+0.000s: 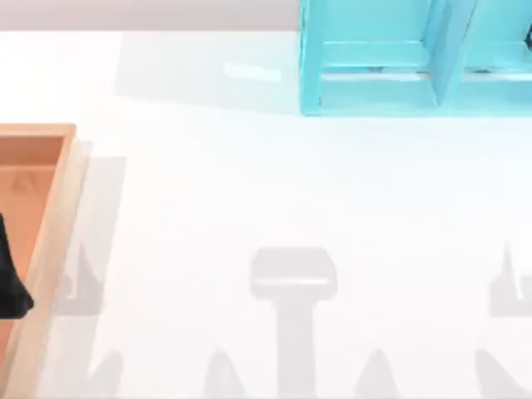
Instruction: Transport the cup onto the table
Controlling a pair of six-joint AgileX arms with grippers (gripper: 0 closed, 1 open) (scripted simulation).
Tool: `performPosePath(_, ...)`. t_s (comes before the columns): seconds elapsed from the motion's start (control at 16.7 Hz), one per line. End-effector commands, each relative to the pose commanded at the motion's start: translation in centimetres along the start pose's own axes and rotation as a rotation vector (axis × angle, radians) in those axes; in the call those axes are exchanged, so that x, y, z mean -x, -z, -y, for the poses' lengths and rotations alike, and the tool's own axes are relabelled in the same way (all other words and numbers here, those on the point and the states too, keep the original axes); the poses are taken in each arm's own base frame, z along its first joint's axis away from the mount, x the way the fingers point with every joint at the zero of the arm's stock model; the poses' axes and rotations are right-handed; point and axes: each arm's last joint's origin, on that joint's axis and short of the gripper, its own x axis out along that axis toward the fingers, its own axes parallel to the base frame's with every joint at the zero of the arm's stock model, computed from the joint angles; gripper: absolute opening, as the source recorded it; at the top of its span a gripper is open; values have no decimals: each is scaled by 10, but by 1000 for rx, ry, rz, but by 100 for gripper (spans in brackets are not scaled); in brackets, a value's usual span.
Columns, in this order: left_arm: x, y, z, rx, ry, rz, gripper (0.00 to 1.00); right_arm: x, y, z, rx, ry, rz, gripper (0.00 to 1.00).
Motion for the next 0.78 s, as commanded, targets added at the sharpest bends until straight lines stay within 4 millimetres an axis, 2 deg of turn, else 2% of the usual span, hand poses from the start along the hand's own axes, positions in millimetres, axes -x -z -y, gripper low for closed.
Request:
performPosePath(0.18,0,-2,0,-5,-4,-13,100,0,0,0,0,0,0,100)
performPosePath(0.36,-1,-17,-4,-35,-34,-113,100,0,0,0,0,0,0,100)
performPosePath(0.54,-8,-38,-11,-75,-75,-333,100,0,0,0,0,0,0,100)
performPosePath(0.78,-31,-63,-26,-101,-105,-757,100,0,0,0,0,0,0,100)
